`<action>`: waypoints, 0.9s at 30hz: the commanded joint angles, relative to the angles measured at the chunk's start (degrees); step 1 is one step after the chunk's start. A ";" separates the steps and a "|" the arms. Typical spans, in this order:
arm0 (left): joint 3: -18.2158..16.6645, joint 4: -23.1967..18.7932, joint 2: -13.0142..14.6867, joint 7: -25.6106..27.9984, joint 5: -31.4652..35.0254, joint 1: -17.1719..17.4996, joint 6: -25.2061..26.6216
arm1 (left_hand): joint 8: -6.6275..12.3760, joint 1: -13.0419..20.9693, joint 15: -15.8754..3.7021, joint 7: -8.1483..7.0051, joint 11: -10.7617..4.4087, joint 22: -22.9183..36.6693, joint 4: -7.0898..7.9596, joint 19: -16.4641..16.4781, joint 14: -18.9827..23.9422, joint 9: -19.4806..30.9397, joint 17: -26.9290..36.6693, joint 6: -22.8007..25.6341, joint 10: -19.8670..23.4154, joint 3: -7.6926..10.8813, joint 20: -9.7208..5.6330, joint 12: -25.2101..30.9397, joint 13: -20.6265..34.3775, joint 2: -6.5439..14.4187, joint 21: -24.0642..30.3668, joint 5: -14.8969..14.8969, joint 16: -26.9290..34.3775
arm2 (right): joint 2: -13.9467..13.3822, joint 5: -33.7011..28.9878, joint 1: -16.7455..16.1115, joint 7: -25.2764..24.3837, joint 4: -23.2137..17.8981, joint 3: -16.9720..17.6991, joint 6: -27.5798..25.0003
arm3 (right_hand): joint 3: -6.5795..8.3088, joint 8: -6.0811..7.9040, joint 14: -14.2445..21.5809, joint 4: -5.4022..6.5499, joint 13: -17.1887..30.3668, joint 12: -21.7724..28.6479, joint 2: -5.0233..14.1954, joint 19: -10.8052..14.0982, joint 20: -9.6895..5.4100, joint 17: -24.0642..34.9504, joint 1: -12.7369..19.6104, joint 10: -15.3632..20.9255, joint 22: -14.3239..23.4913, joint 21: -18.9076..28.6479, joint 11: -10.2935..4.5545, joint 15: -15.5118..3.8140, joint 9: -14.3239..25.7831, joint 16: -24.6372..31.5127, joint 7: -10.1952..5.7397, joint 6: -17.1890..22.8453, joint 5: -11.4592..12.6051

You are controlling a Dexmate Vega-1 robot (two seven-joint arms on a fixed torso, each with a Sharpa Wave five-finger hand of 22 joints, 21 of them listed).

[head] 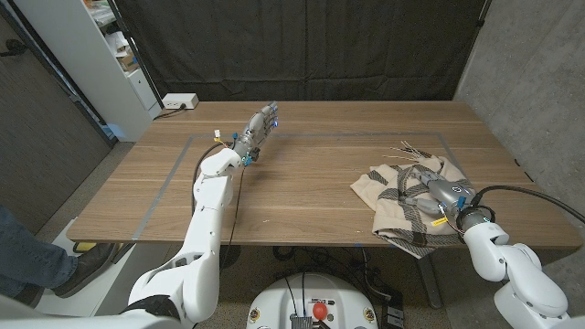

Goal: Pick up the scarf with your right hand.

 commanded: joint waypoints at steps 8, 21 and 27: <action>0.03 0.76 -0.20 0.58 0.59 -0.28 0.15 | 0.15 0.05 0.62 -0.26 -0.11 0.25 -0.09 -4.13 -0.20 0.25 0.27 0.01 -0.01 -0.20 0.21 0.07 0.32 0.51 0.12 -0.05 0.23 | -0.28 -0.33 1.27 1.69 1.15 -1.30 -2.50 | 0.27 0.70 4.47 -0.34 0.29 0.98 -0.25 9.50 -0.45 -0.02 3.20 2.51 0.27 2.52 0.41 -0.30 0.07 1.65 0.42 1.50 0.35; -0.05 0.21 -0.36 0.97 0.85 0.14 0.38 | 0.16 0.02 0.61 -0.37 -0.18 0.25 -0.09 -4.11 -0.07 0.25 0.28 0.06 -0.12 -0.22 0.52 0.02 0.33 0.51 0.16 -0.05 0.29 | -2.31 -1.28 2.94 3.07 2.09 -2.75 -2.74 | 4.14 1.45 10.25 -1.63 0.72 1.74 1.93 21.04 -3.05 0.96 17.00 5.98 -0.06 3.46 0.15 -3.33 0.28 3.64 0.08 4.20 0.07; -0.03 -0.39 -0.44 1.09 0.89 0.65 0.80 | 0.16 0.01 0.52 -0.35 -0.15 0.25 -0.09 -4.09 -0.12 0.25 0.29 0.05 -0.18 -0.23 0.66 0.00 0.34 0.52 0.19 -0.05 0.28 | -3.01 -1.90 3.53 3.17 2.44 -3.33 -3.01 | 5.28 2.58 13.58 -1.09 1.11 2.61 3.66 23.50 -5.78 2.30 22.28 8.89 0.02 3.06 -0.72 -5.42 0.55 5.66 0.03 8.06 -0.94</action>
